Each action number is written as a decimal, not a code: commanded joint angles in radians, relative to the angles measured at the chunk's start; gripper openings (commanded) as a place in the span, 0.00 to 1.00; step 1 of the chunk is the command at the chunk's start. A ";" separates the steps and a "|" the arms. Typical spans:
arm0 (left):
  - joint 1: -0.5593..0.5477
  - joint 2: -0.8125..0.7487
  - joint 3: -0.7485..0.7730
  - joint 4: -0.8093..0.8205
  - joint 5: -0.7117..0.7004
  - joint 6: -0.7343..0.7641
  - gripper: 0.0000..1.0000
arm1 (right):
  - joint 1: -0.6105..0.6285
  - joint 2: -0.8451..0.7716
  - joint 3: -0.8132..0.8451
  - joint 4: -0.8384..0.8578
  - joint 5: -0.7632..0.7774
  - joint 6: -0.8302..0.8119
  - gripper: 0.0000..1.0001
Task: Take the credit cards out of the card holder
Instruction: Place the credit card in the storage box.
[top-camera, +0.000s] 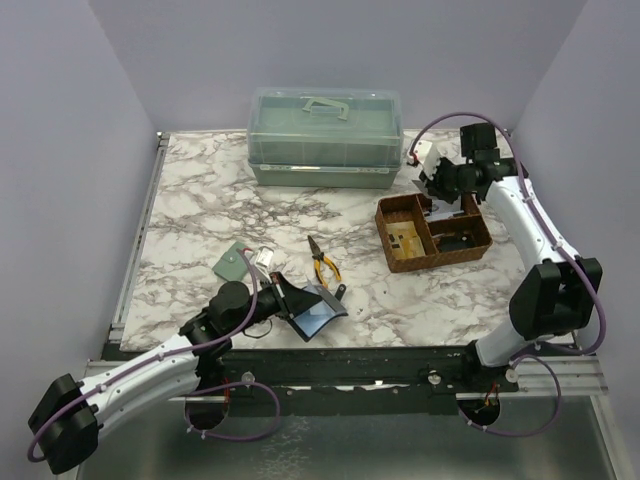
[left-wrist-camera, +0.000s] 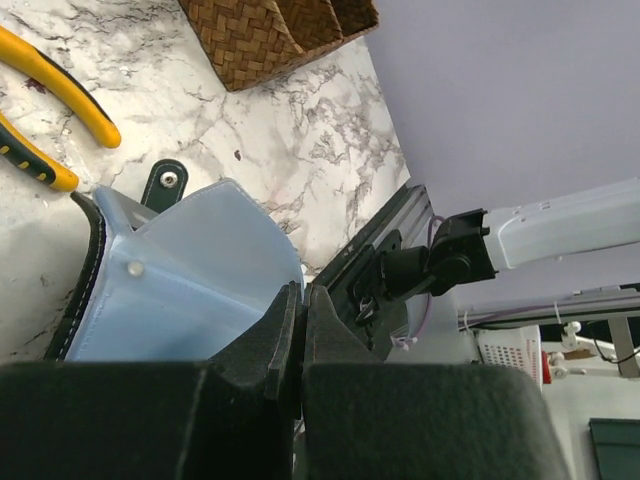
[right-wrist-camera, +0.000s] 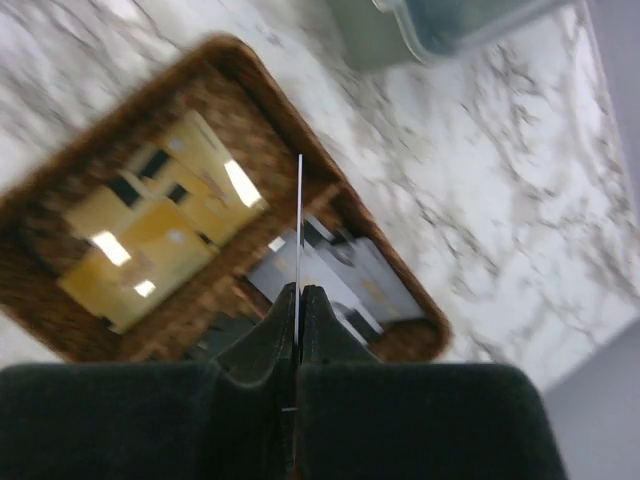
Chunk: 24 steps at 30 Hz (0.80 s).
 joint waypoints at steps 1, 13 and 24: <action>0.003 0.020 0.041 0.046 0.049 0.058 0.00 | -0.033 0.076 0.046 -0.110 0.300 -0.324 0.00; 0.003 -0.058 -0.011 0.050 0.040 0.042 0.00 | -0.052 0.247 0.103 -0.128 0.504 -0.614 0.03; 0.003 -0.073 -0.025 0.049 0.045 0.028 0.00 | -0.052 0.329 0.074 -0.058 0.586 -0.668 0.26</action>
